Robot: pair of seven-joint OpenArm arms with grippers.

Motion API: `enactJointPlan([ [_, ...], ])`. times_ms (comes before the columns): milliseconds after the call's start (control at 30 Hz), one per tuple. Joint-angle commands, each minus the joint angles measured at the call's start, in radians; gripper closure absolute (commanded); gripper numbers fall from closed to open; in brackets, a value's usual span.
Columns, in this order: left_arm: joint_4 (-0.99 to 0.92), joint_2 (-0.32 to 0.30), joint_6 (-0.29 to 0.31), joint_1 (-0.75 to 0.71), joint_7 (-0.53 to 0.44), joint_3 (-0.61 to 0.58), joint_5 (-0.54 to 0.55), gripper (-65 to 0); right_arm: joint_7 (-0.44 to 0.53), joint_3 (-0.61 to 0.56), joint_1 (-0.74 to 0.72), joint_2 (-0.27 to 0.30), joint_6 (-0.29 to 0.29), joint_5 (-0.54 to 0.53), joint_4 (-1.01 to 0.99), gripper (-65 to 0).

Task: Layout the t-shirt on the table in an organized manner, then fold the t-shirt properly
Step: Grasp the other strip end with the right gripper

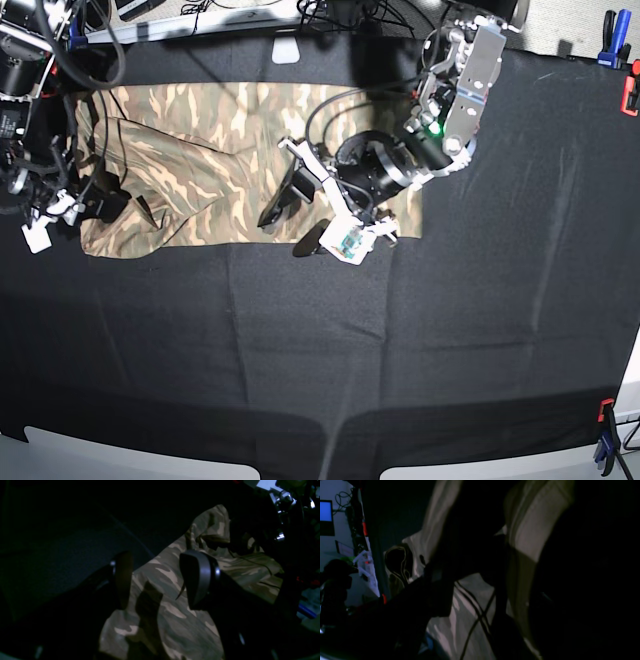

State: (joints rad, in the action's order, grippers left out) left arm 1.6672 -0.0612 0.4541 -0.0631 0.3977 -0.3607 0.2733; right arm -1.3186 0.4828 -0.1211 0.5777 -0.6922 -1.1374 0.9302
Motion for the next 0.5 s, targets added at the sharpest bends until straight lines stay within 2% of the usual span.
enactJointPlan([
  [0,0.019,0.008,0.007,0.013,-0.024,-0.001,0.016,-31.8,-0.010,0.008,-0.017,0.037,-0.006,-0.026,0.014,-33.8],
  [267,0.019,0.008,0.007,0.013,-0.024,-0.001,0.016,-31.8,0.055,0.009,-0.018,0.084,-0.006,-0.034,0.014,-33.8],
  [467,0.019,0.008,0.007,0.013,-0.024,-0.001,0.016,-31.8,0.054,0.008,-0.018,0.114,-0.006,-0.122,0.014,-33.8],
])
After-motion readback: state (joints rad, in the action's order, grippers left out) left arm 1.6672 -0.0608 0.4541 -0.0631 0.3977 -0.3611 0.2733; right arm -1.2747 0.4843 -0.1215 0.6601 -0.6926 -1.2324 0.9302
